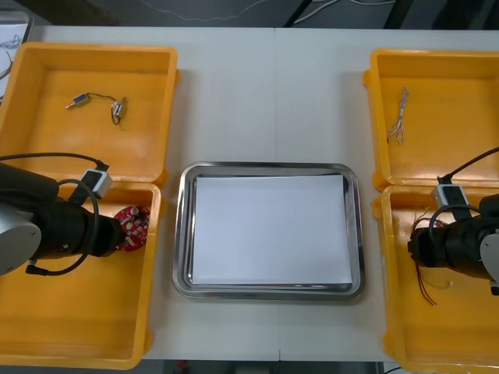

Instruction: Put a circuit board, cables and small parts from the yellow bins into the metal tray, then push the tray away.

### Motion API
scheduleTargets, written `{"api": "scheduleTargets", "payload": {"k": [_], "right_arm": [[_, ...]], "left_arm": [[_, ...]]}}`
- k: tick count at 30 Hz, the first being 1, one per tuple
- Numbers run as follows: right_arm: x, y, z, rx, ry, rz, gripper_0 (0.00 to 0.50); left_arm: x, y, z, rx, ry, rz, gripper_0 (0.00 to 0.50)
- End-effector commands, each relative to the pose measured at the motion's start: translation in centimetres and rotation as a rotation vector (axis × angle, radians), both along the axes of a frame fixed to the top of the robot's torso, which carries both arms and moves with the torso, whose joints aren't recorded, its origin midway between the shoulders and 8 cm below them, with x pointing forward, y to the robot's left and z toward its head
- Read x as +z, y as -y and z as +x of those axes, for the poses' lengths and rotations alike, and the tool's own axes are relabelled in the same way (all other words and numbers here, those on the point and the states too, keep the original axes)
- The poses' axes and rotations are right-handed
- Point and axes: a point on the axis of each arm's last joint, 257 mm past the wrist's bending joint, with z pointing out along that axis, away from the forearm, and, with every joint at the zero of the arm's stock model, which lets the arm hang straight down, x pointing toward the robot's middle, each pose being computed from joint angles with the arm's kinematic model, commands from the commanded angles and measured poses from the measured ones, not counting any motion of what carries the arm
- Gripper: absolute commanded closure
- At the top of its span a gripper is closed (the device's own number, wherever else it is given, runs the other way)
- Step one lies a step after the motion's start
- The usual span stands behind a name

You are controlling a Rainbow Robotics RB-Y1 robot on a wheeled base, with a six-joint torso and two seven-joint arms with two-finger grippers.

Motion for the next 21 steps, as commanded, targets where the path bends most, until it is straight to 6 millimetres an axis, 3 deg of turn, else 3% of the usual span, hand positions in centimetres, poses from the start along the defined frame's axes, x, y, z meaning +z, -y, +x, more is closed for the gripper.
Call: {"api": "scheduleTargets", "payload": {"k": [1, 15, 17, 20, 21], "right_arm": [[-0.6, -1.0, 0.5, 0.012, 0.013, 0.005, 0.0], [-1.9, -1.2, 0.7, 0.001, 0.012, 0.006, 0.0], [-2.1, -1.0, 0.7, -0.002, 0.01, 0.005, 0.0], [-2.4, -0.9, 1.0, -0.002, 0.016, 0.006, 0.0], [-2.4, -0.8, 1.0, -0.002, 0.016, 0.006, 0.0]], "left_arm": [[-0.5, -1.2, -0.5, -0.078, 0.005, 0.091, 0.0], [-1.0, -1.3, -0.6, -0.084, 0.0, 0.107, 0.0], [-1.0, -1.3, -0.6, -0.085, 0.002, 0.106, 0.026], [-1.0, -1.2, -0.5, -0.087, 0.005, 0.105, 0.196], [-1.0, -1.2, -0.5, -0.085, 0.004, 0.103, 0.301]]}}
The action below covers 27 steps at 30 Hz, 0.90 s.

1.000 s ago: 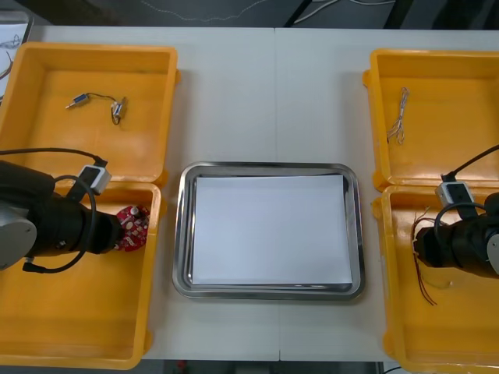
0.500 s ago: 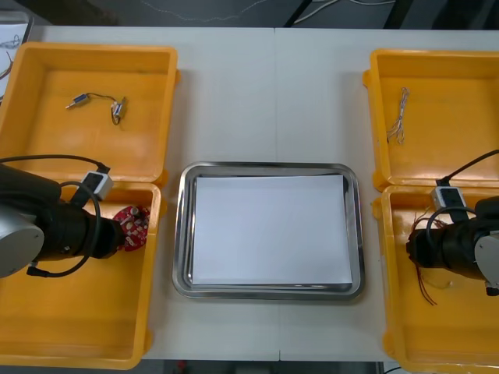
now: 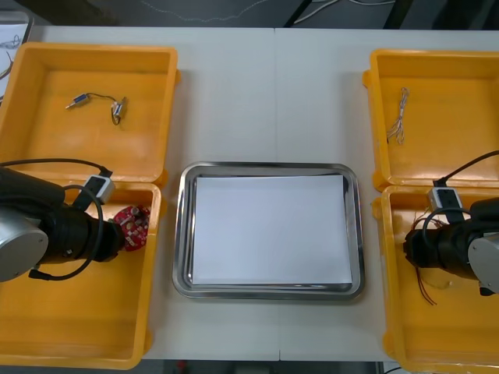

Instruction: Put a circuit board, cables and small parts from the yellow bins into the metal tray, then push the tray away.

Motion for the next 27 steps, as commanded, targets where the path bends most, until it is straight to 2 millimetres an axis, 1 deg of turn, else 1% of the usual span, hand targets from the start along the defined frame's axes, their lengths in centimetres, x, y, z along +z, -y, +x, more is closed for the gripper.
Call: {"api": "scheduleTargets", "payload": {"k": [1, 2, 3, 6, 8, 10, 11, 12, 13, 14, 15, 16, 21, 24, 26, 27], "right_arm": [[-1.0, -0.8, 0.2, 0.014, -0.005, 0.004, 0.0], [-1.1, -0.8, 0.2, 0.015, -0.006, 0.004, 0.0], [-1.1, -0.8, 0.1, 0.015, -0.007, 0.004, 0.0], [-1.3, -0.9, 0.0, 0.02, -0.01, -0.004, 0.0], [-1.4, -0.8, 0.0, 0.023, -0.012, -0.016, 0.035], [-1.6, -0.7, -0.2, 0.023, -0.015, -0.023, 0.119], [-1.6, -0.8, -0.2, 0.024, -0.016, -0.023, 0.147], [-1.6, -0.7, -0.3, 0.025, -0.018, -0.025, 0.249], [-1.6, -0.7, -0.3, 0.027, -0.018, -0.027, 0.37], [-1.7, -0.7, -0.4, 0.026, -0.021, -0.027, 0.416], [-1.8, -0.7, -0.4, 0.028, -0.021, -0.028, 0.475], [-1.8, -0.6, -0.4, 0.027, -0.022, -0.029, 0.5], [-1.4, -0.3, -0.2, 0.026, -0.009, -0.046, 0.5], [0.0, 0.0, 0.3, 0.028, 0.023, -0.066, 0.5], [1.2, 0.4, 0.5, 0.025, 0.039, -0.07, 0.5], [2.1, 0.7, 0.5, 0.02, 0.047, -0.067, 0.5]], "left_arm": [[0.1, -1.0, -0.2, -0.078, 0.014, 0.072, 0.413], [0.1, -1.0, -0.2, -0.078, 0.014, 0.072, 0.463], [0.0, -0.9, -0.2, -0.077, 0.013, 0.069, 0.499], [0.1, -0.7, -0.2, -0.079, 0.014, 0.064, 0.5], [0.0, -0.8, -0.2, -0.078, 0.012, 0.065, 0.5], [0.1, -0.7, -0.2, -0.079, 0.013, 0.065, 0.5], [0.1, -0.7, -0.2, -0.08, 0.014, 0.065, 0.5], [0.1, -0.8, -0.2, -0.08, 0.014, 0.067, 0.5], [0.2, -0.9, -0.1, -0.078, 0.015, 0.067, 0.5], [0.2, -0.9, -0.1, -0.079, 0.014, 0.068, 0.5], [0.2, -1.0, -0.1, -0.078, 0.015, 0.071, 0.5], [0.4, -1.1, 0.0, -0.078, 0.017, 0.071, 0.5], [1.6, -1.8, -0.3, -0.076, 0.012, 0.088, 0.5], [2.7, -1.9, -0.9, -0.079, -0.003, 0.084, 0.5], [3.3, -2.0, -1.3, -0.08, -0.013, 0.083, 0.5], [3.7, -2.2, -1.6, -0.081, -0.016, 0.085, 0.5]]}}
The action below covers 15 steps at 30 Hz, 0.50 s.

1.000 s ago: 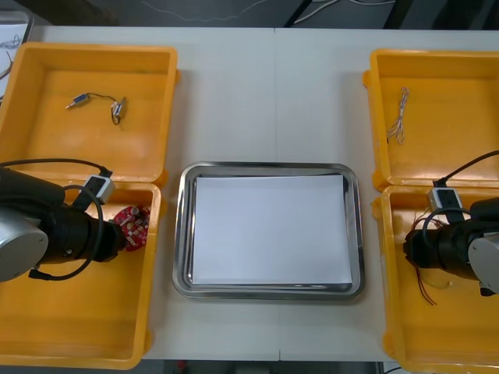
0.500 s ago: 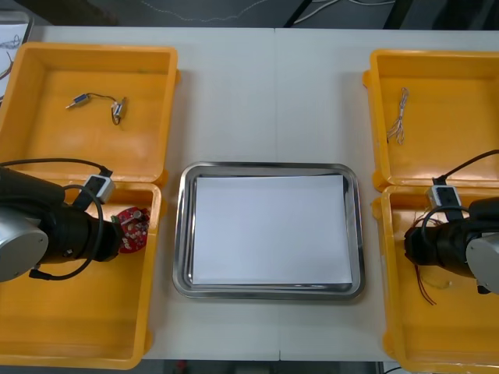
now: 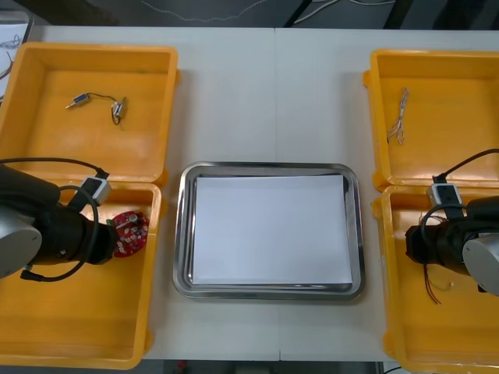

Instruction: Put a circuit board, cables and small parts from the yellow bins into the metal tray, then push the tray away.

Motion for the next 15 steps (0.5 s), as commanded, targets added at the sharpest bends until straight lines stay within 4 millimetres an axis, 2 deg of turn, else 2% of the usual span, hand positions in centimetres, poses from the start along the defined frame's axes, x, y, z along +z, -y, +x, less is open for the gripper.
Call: {"api": "scheduleTargets", "payload": {"k": [1, 8, 9, 10, 15], "right_arm": [[2.5, 0.4, -0.4, 0.01, 0.016, -0.009, 0.5], [8.4, 2.8, -1.9, -0.025, 0.028, 0.01, 0.5], [8.4, 2.8, -1.9, -0.025, 0.028, 0.01, 0.5], [10.0, 3.7, -2.6, -0.028, 0.023, 0.008, 0.5], [14.1, 5.7, -4.3, -0.037, 0.019, -0.003, 0.5]], "left_arm": [[3.7, -1.6, -0.5, -0.083, 0.033, 0.07, 0.5], [4.6, -3.7, -2.5, -0.067, 0.033, 0.079, 0.5], [4.6, -3.7, -2.5, -0.067, 0.033, 0.079, 0.5], [4.8, -4.4, -3.0, -0.059, 0.035, 0.073, 0.5], [4.7, -5.9, -4.1, -0.034, 0.048, 0.066, 0.5]]}}
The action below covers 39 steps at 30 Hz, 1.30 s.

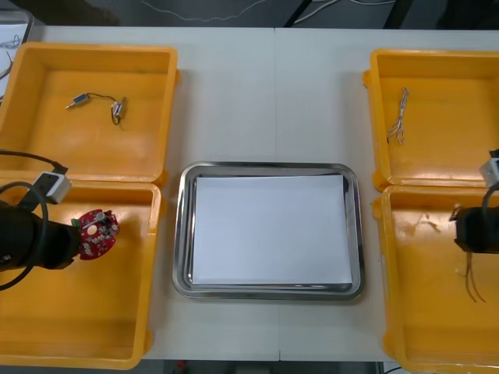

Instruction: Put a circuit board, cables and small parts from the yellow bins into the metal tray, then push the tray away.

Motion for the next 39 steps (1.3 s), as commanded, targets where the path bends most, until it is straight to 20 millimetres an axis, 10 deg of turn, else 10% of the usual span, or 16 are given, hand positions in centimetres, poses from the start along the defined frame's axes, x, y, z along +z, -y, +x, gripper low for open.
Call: {"api": "scheduleTargets", "payload": {"k": [1, 17, 39], "right_arm": [[6.1, 4.0, -1.4, -0.021, 0.047, -0.075, 0.5], [12.3, 6.8, -4.7, -0.003, -0.007, -0.143, 0.5], [14.6, -2.7, -3.5, 0.365, -0.039, -0.18, 0.5]], "left_arm": [[0.5, -2.6, -1.6, -0.061, 0.025, 0.072, 0.5], [-2.6, -6.3, -4.6, 0.008, 0.009, 0.099, 0.5], [-6.0, -5.8, -4.2, 0.01, -0.019, 0.086, 0.5]]}}
